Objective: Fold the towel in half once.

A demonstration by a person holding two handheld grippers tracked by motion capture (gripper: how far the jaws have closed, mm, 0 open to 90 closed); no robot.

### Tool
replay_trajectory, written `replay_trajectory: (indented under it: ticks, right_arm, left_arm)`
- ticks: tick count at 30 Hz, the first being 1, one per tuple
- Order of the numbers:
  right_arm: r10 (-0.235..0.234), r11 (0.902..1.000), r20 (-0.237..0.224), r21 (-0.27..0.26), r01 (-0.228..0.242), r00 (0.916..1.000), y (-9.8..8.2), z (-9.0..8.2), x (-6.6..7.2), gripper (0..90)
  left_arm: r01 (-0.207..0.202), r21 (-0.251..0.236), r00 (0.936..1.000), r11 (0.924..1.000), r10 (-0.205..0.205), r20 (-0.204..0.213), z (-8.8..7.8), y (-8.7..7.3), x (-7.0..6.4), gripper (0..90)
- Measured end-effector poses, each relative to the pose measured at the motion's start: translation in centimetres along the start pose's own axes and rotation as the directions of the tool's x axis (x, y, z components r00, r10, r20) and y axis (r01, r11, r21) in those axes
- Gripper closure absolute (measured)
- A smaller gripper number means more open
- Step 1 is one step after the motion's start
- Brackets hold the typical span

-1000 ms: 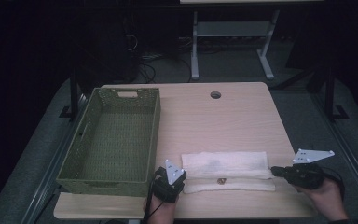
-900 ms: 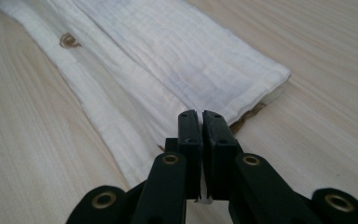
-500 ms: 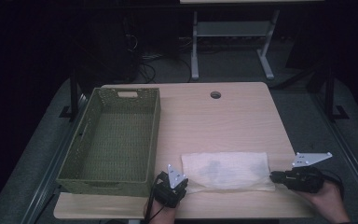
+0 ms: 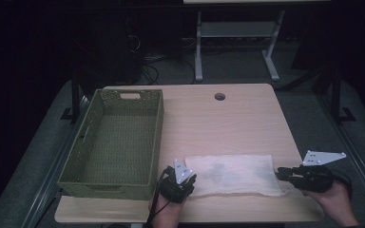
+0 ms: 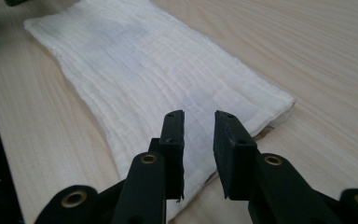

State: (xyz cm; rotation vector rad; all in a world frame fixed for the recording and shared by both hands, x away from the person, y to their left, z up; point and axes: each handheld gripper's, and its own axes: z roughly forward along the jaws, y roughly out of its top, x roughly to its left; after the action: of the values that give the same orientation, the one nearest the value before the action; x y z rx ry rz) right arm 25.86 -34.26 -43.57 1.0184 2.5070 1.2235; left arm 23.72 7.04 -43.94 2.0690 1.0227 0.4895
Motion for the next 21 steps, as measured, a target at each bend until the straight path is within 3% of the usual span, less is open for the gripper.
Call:
replay_trajectory:
  ticks: [7, 12, 21]
  right_arm:
    - [-0.005, 1.0, 0.025, 0.002, 0.005, 0.9997, 1.2, 1.2, -1.2, 72.6]
    - [-0.006, 0.9998, 0.048, 0.019, 0.005, 0.9988, 2.2, 2.5, -2.8, 72.3]
    - [0.055, 0.997, 0.055, 0.051, -0.058, 0.997, 2.7, 4.8, -6.0, 68.8]
  left_arm:
    - [0.008, 0.013, 0.9999, 0.9999, -0.007, -0.012, 2.1, 1.1, 1.2, 65.2]
    - [0.004, 0.019, 0.9997, 0.9998, -0.004, -0.023, 3.3, 1.7, 1.9, 63.3]
    - [0.018, 0.03, 0.9981, 0.9994, -0.017, -0.059, 4.6, 2.2, 3.3, 58.3]
